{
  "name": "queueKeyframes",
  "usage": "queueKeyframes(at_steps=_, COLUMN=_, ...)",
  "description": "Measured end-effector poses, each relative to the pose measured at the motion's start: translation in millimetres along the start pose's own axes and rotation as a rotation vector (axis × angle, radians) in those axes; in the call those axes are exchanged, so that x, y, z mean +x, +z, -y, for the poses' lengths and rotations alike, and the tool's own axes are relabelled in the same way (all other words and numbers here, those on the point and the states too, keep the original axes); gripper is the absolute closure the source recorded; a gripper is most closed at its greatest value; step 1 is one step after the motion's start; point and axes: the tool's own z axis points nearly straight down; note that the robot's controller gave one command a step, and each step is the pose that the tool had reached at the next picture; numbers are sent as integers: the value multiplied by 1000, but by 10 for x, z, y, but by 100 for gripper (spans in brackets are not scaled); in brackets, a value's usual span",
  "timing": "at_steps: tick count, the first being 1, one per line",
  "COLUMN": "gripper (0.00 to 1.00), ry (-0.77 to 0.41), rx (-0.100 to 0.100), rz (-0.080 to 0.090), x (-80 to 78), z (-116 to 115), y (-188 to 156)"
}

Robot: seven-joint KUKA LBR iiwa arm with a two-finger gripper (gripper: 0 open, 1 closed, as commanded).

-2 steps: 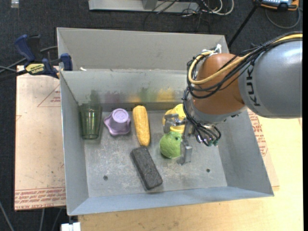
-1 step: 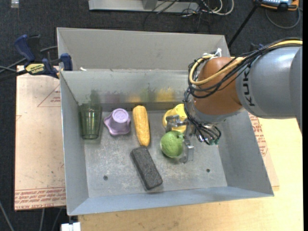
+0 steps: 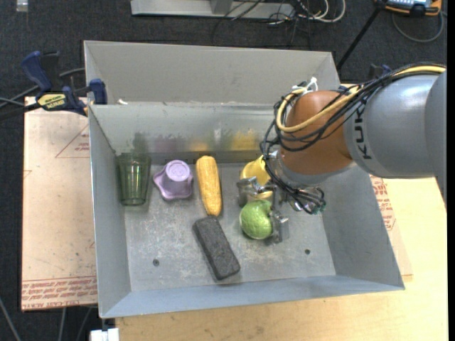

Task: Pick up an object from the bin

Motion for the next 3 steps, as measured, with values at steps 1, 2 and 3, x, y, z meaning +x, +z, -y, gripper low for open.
queueKeyframes(at_steps=1, gripper=100, ry=-129, rx=1, rz=10, x=-72, z=183, y=48)
queueKeyframes(at_steps=2, gripper=100, ry=-129, rx=1, rz=10, x=-72, z=183, y=49)
queueKeyframes(at_steps=3, gripper=100, ry=-97, rx=2, rz=15, x=-37, z=261, y=-1277)
